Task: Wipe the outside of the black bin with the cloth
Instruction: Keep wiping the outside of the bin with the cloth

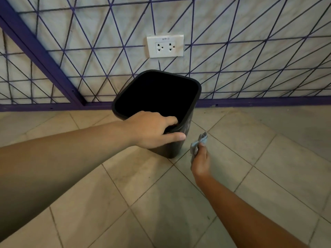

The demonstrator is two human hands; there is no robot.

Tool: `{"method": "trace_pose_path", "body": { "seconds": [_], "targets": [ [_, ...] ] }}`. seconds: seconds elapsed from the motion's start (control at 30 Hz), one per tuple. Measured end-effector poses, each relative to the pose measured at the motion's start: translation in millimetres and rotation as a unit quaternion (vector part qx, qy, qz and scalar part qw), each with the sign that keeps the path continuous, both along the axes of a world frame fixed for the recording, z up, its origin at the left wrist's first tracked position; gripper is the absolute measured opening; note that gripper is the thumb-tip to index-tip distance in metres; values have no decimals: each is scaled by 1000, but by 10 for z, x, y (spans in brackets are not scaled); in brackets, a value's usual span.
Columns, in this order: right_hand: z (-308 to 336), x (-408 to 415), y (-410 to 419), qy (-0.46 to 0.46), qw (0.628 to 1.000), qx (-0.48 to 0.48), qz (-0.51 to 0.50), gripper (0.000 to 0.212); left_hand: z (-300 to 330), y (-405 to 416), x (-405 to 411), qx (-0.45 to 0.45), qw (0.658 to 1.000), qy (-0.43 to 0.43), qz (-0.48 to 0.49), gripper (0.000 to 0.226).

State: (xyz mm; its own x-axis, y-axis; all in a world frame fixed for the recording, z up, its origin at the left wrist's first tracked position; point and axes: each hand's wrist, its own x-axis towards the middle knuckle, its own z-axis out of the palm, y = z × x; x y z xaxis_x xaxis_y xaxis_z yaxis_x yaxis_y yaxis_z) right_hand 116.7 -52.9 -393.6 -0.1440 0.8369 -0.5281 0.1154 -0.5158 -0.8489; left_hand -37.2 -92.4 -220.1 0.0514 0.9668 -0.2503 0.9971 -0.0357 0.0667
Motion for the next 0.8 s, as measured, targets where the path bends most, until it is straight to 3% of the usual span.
{"method": "trace_pose_path", "body": {
  "seconds": [0.1, 0.2, 0.43, 0.63, 0.7, 0.73, 0.8],
  "targets": [
    [-53, 34, -7, 20, 1000, -19, 14, 53, -32, 24, 9, 31, 999, 14, -14, 52],
    [-107, 35, -8, 37, 999, -35, 10, 53, -46, 37, -114, 18, 999, -29, -10, 36],
    [-139, -152, 12, 31, 995, -79, 58, 36, -206, 132, -295, 47, 997, -35, 40, 48],
    [-157, -877, -75, 140, 985, -70, 72, 57, -233, 189, -280, 73, 995, -38, 59, 62],
    [-503, -1246, -70, 177, 982, -57, 37, 107, -260, 206, -302, 79, 995, -38, 54, 60],
    [-628, -1343, -24, 173, 984, -50, 12, 121, -269, 220, -306, 82, 995, -40, 51, 60],
    [-791, -1438, 117, 195, 977, -73, -42, 113, -283, 244, -310, 90, 994, -43, 45, 60]
  ]
}}
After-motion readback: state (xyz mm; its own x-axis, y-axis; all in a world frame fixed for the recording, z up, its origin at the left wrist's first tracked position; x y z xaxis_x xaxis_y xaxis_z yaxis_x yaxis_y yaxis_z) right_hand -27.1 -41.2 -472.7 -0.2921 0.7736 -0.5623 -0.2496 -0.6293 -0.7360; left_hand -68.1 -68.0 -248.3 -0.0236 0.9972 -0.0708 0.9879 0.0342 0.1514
